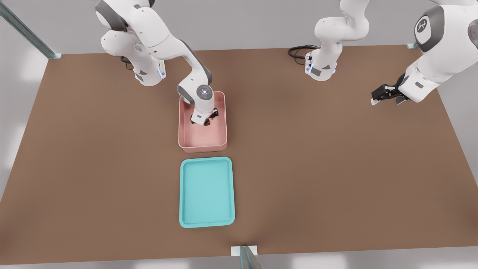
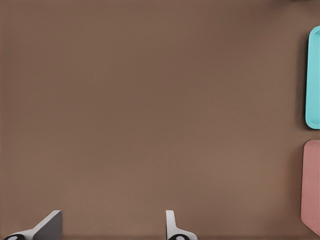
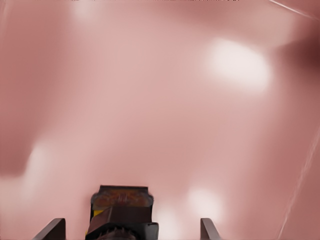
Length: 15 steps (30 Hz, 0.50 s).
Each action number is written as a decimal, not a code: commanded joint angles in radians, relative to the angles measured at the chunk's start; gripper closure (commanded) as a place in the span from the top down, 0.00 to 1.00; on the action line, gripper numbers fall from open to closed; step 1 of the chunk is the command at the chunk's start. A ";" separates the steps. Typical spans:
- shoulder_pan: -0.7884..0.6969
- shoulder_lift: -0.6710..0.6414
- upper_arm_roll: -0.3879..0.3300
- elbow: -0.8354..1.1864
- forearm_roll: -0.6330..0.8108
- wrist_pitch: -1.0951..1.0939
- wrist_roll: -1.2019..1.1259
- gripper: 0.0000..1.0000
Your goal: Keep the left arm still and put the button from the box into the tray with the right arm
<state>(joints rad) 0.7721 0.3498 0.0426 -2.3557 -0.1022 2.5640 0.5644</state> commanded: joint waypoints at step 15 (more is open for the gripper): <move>-0.014 -0.006 0.023 -0.010 0.001 0.008 0.114 0.78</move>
<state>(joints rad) 0.7599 0.3439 0.0653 -2.3648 -0.1022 2.5769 0.6353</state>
